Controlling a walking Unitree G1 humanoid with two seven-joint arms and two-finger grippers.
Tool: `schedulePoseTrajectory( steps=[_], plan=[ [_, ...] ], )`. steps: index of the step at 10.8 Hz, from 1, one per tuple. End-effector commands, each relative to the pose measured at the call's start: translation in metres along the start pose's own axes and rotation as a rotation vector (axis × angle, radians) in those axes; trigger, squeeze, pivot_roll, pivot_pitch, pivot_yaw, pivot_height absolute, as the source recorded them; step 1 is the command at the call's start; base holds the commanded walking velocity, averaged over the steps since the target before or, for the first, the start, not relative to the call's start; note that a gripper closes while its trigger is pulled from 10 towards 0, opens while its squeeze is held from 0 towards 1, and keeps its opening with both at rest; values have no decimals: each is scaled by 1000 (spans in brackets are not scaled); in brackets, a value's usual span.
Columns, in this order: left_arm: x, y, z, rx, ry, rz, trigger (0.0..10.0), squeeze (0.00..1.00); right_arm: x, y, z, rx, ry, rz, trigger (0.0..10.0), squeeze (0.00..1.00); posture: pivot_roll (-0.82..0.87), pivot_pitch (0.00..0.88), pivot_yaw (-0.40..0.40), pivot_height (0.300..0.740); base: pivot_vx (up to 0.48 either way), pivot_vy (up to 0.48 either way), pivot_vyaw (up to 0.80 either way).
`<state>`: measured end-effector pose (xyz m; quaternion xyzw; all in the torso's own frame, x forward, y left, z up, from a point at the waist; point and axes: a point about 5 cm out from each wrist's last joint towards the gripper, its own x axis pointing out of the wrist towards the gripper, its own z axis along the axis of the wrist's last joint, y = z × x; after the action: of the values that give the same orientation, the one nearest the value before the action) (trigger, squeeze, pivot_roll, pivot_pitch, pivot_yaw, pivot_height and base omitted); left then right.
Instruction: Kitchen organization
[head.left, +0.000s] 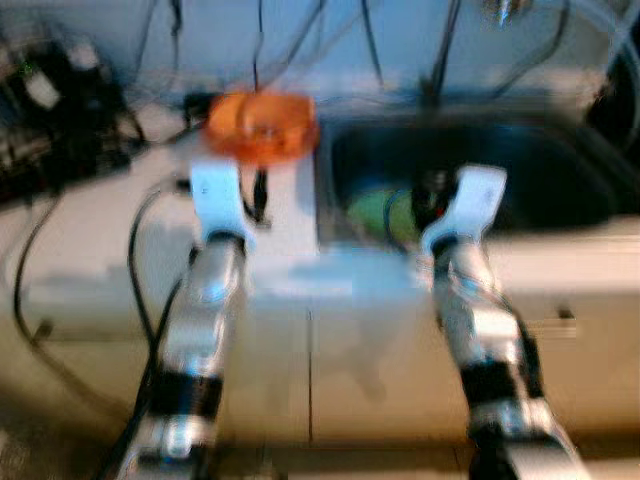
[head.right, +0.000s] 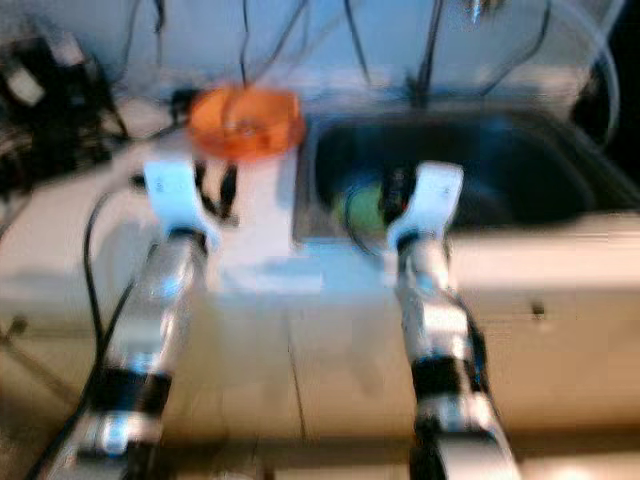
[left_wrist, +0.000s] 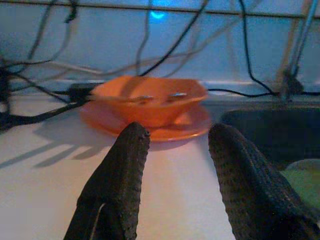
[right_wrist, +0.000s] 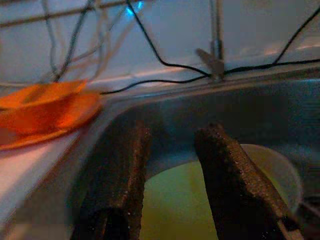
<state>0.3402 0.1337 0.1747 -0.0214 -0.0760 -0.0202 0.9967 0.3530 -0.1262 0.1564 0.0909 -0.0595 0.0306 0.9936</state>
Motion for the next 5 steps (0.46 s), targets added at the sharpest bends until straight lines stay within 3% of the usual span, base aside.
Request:
schedulePoseTrajectory(
  steps=[1, 3, 5],
  plan=[
    [0, -3, 1, 1, 3, -16, 10000, 0, 3, 1, 4, 3, 3, 3, 10000, 0, 89, 0, 40, 740, 0, 0, 0],
    [1, -3, 0, 5, 13, -23, 10000, 0, 4, 2, 3, 10, 6, 9, 10000, 0, 88, 0, 39, 740, 0, 0, -800],
    [1, -3, -1, 8, 18, -18, 10000, 0, 4, 1, 5, -2, -6, 7, 10000, 0, 88, 0, 36, 740, 0, 0, 0]
  ],
)
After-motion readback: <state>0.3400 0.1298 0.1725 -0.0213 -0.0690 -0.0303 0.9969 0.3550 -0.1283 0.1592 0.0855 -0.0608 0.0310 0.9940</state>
